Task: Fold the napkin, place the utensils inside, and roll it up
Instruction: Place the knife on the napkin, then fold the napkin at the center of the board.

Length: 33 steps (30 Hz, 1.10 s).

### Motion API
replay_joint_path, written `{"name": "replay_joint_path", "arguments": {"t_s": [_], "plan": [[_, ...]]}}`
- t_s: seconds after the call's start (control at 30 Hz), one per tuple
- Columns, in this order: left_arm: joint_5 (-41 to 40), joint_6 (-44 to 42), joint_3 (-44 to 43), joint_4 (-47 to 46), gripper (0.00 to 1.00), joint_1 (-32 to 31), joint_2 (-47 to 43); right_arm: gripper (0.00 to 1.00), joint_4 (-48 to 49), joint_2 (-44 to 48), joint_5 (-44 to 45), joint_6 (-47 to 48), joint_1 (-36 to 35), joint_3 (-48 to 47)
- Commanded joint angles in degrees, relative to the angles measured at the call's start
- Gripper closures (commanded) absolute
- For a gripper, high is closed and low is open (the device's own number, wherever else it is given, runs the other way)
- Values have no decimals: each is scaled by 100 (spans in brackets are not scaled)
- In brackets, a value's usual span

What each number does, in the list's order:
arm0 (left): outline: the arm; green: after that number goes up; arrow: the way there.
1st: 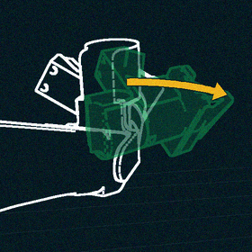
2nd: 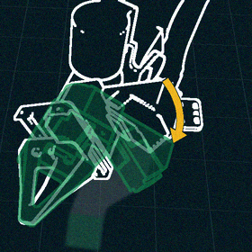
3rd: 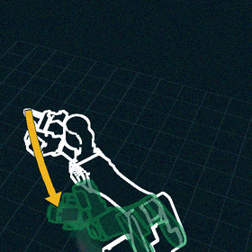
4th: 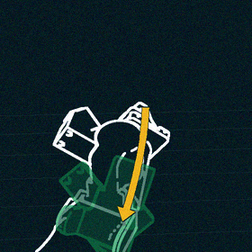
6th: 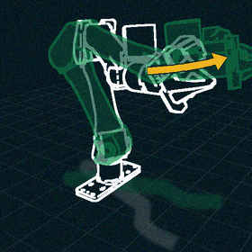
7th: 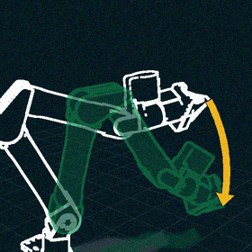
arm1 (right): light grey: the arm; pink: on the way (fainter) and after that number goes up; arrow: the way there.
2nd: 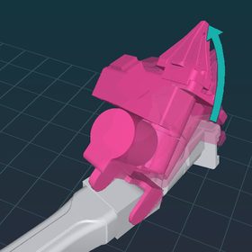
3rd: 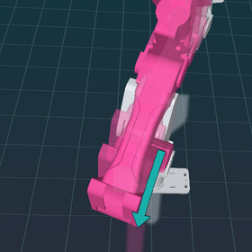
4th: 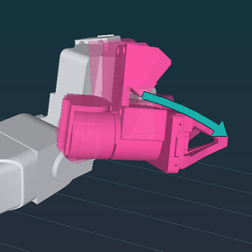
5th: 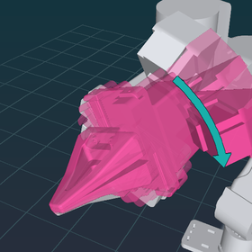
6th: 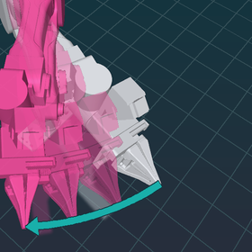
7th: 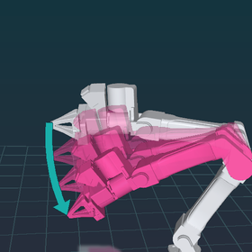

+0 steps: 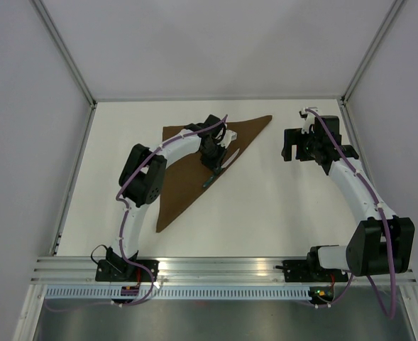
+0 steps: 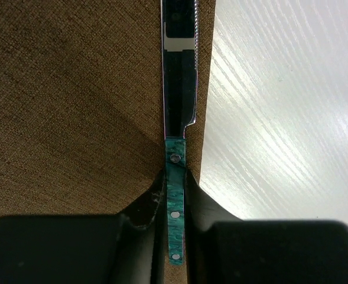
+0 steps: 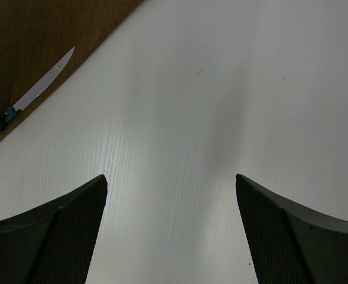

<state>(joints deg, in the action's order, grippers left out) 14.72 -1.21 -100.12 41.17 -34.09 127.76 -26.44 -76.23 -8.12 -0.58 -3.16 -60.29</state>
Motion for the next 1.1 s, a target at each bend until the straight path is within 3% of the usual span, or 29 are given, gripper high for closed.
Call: {"name": "replay_joint_path", "arguments": {"t_s": [0.0, 0.1, 0.4, 0.53, 0.63, 0.83, 1.07], "plan": [[31, 209, -121, -109, 82, -28, -243, 6, -81, 82, 12, 5, -27, 18], [66, 227, -289, -56, 77, -10, -384, 6, -81, 108, -40, 14, -27, 9], [-39, 454, -948, 137, 50, 270, -989, 5, 59, 187, -304, 321, -141, -96], [-206, 1156, -1115, 137, 48, 736, -1850, 7, 287, 29, 134, 725, -746, -272], [-478, 1465, -1010, 137, 48, 1000, -2807, 8, 542, -120, 486, 901, -1641, -369], [-1234, 1922, -598, 128, 45, 1220, -4434, 10, 1402, -900, 1663, 1621, -4486, -510], [-1752, 2081, -535, 242, 41, 1326, -5560, 15, 2177, -2053, 2411, 2421, -6468, -694]]}}
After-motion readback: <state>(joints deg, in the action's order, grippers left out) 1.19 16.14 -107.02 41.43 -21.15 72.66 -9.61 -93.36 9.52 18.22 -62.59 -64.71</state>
